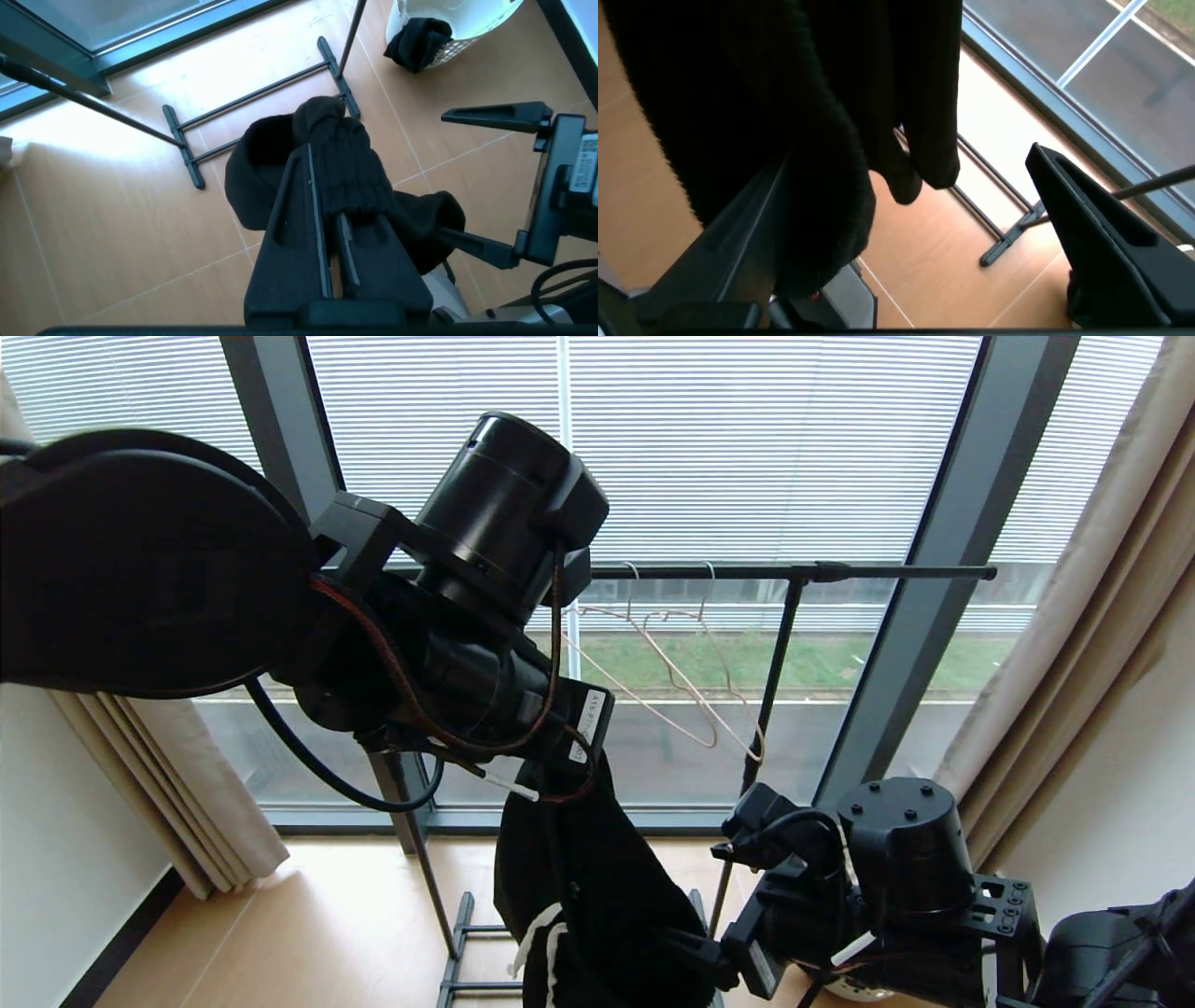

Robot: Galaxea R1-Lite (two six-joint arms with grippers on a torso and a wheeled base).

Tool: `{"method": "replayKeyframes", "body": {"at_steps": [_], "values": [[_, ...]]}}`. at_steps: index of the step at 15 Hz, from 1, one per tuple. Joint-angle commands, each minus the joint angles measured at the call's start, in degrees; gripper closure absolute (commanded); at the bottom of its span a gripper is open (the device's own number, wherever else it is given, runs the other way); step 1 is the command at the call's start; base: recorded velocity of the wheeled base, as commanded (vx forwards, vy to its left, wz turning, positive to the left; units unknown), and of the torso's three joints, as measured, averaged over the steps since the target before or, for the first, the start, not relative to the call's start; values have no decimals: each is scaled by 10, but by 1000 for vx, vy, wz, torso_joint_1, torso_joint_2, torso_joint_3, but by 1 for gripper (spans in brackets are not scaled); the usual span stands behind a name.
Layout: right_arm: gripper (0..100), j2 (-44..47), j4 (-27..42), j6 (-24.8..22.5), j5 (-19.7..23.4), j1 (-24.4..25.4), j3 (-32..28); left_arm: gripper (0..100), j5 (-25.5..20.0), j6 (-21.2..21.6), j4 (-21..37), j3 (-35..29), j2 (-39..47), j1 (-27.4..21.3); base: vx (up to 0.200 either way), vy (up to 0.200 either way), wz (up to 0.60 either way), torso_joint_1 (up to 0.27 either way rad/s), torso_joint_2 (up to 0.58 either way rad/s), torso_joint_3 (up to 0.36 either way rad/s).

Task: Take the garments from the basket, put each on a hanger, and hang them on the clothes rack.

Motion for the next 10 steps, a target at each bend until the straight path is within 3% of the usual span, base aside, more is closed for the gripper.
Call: {"method": "replayKeyframes", "body": {"at_steps": [1,7,8,10], "values": [[0,19,0,0,1,0,-1,100,0,0,0,1,1,0,0,0,0,0,0,0],[0,53,-49,41,-1,3,-4,100,0,0,0,0,0,-5,0,0,0,0,0,0],[100,59,-52,42,-1,4,-5,100,0,0,0,-1,0,-5,0,0,0,0,0,0],[100,60,-53,42,-2,5,-4,100,1,0,1,1,0,-6,0,0,0,0,0,0]]}}
